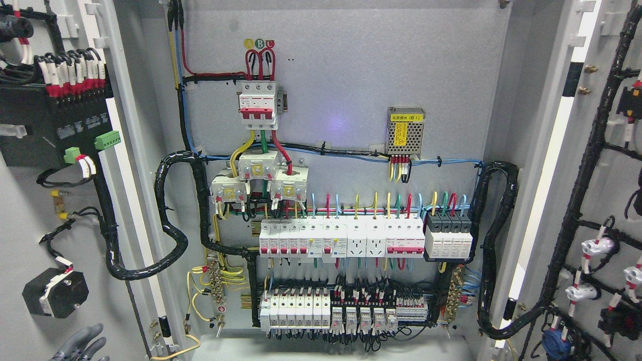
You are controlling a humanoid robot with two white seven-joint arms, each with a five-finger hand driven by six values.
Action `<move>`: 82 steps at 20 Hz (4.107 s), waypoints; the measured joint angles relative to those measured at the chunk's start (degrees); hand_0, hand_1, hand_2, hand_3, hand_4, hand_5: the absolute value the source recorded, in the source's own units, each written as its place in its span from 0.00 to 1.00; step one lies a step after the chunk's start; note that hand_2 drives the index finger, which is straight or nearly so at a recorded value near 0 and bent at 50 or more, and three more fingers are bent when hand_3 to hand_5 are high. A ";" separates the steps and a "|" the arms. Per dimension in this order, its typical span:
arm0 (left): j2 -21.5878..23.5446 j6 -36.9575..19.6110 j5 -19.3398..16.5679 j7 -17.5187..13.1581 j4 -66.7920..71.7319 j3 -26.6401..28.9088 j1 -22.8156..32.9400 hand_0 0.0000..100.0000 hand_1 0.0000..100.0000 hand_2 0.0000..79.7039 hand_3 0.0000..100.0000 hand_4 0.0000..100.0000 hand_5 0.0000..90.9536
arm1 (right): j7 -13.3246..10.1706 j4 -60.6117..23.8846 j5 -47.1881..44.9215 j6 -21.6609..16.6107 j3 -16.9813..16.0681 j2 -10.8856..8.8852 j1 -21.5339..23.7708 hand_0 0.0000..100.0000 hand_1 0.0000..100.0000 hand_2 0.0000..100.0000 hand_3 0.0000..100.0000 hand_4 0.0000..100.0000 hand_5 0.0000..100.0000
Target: Open door with both hands
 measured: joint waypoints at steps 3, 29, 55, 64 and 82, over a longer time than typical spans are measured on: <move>0.74 0.00 2.15 -0.07 1.10 1.59 0.48 0.00 0.00 0.00 0.00 0.00 0.00 | -0.07 0.07 -0.02 0.00 -0.50 0.17 0.53 0.00 0.00 0.00 0.00 0.00 0.00; 6.86 0.22 10.98 -0.16 14.53 7.36 -2.12 0.00 0.00 0.00 0.00 0.00 0.00 | -0.51 3.01 -5.13 0.07 -4.02 1.21 3.27 0.00 0.00 0.00 0.00 0.00 0.00; 11.52 0.52 14.65 0.01 30.91 2.70 -14.65 0.00 0.00 0.00 0.00 0.00 0.00 | -0.25 5.20 -6.01 -0.07 -5.99 0.94 3.35 0.00 0.00 0.00 0.00 0.00 0.00; 12.47 0.76 15.46 0.23 35.44 -0.09 -19.14 0.00 0.00 0.00 0.00 0.00 0.00 | -0.06 3.40 -5.97 -0.47 -5.83 0.90 4.92 0.00 0.00 0.00 0.00 0.00 0.00; 14.61 0.62 19.62 0.47 38.64 -2.84 -20.26 0.00 0.00 0.00 0.00 0.00 0.00 | 0.28 -0.90 -6.17 -0.54 -3.09 0.97 7.24 0.00 0.00 0.00 0.00 0.00 0.00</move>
